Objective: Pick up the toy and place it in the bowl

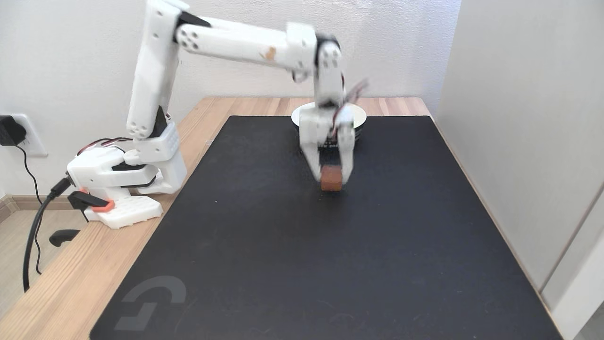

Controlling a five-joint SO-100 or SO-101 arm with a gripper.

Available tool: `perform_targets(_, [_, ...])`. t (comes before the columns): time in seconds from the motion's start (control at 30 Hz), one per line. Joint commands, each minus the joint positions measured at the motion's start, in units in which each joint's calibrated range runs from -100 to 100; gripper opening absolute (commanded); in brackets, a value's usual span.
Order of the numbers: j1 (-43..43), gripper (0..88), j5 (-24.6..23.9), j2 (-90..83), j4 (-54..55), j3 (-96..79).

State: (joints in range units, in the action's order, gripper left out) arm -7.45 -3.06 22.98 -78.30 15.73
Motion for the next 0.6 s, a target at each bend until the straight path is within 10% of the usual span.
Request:
perform_targets(0.0, [-2.97,2.2,-0.02,-18.1,1.08,-1.8])
perform_targets(0.33, [-22.04,2.2,-11.76,-43.36,45.7,-40.29])
perform_targets(0.57, [-29.06,2.2,-12.86,-30.78,53.07,-38.58])
